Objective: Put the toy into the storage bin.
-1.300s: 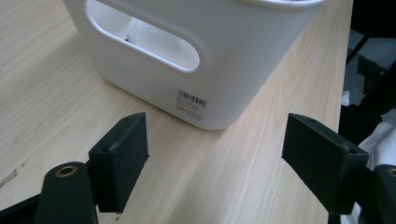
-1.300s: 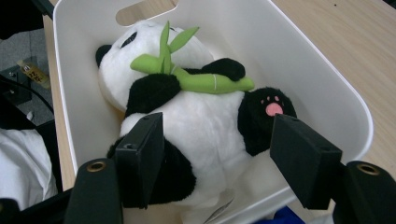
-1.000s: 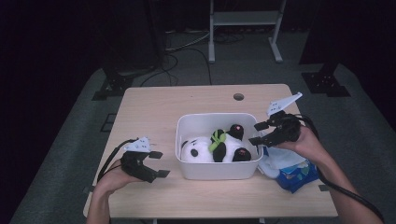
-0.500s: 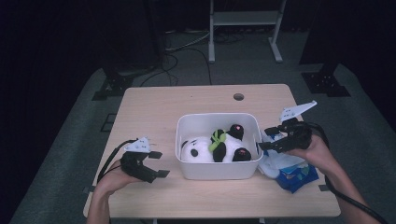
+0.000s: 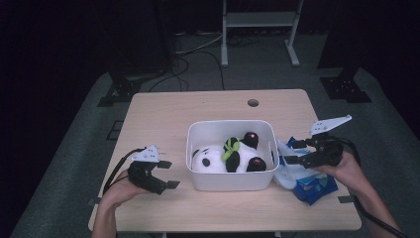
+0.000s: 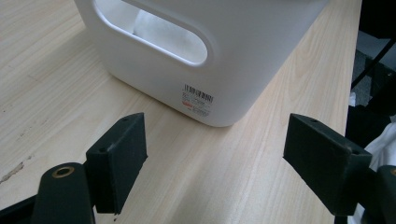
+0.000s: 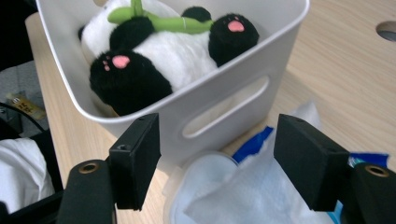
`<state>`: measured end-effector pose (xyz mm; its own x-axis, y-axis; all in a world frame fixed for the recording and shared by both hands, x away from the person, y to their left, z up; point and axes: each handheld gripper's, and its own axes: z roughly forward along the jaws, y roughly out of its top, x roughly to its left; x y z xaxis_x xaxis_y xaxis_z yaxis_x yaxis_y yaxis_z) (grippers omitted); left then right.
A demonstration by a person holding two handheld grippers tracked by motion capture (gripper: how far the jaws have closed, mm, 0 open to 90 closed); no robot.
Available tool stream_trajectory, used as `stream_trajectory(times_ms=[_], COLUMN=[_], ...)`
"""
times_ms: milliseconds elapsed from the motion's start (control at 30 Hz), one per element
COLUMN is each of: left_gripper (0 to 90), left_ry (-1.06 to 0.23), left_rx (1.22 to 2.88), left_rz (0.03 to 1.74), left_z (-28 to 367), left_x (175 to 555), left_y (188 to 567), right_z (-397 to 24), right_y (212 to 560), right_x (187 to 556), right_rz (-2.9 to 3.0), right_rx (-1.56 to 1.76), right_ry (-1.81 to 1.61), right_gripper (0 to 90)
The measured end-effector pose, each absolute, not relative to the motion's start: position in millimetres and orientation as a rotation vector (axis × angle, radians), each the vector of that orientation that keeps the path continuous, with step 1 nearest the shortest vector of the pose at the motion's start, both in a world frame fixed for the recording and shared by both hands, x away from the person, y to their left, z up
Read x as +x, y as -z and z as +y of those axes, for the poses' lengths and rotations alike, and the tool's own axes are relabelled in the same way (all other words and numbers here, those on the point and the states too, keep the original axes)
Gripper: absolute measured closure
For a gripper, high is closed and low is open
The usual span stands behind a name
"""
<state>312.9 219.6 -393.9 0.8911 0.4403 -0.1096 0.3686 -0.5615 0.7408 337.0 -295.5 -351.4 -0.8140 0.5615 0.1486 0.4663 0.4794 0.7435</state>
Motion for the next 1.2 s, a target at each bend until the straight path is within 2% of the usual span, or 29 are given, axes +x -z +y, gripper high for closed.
stream_trajectory(times_ms=[1200], left_gripper=[19.5], left_ry=[-0.114], left_rx=[2.222], left_rz=[0.580], left_z=[224], left_x=[311], left_y=[397], right_z=[-337], right_y=[405], right_x=[297], right_rz=[2.515], right_rx=[1.072], right_ry=[-1.282], right_gripper=[29.1])
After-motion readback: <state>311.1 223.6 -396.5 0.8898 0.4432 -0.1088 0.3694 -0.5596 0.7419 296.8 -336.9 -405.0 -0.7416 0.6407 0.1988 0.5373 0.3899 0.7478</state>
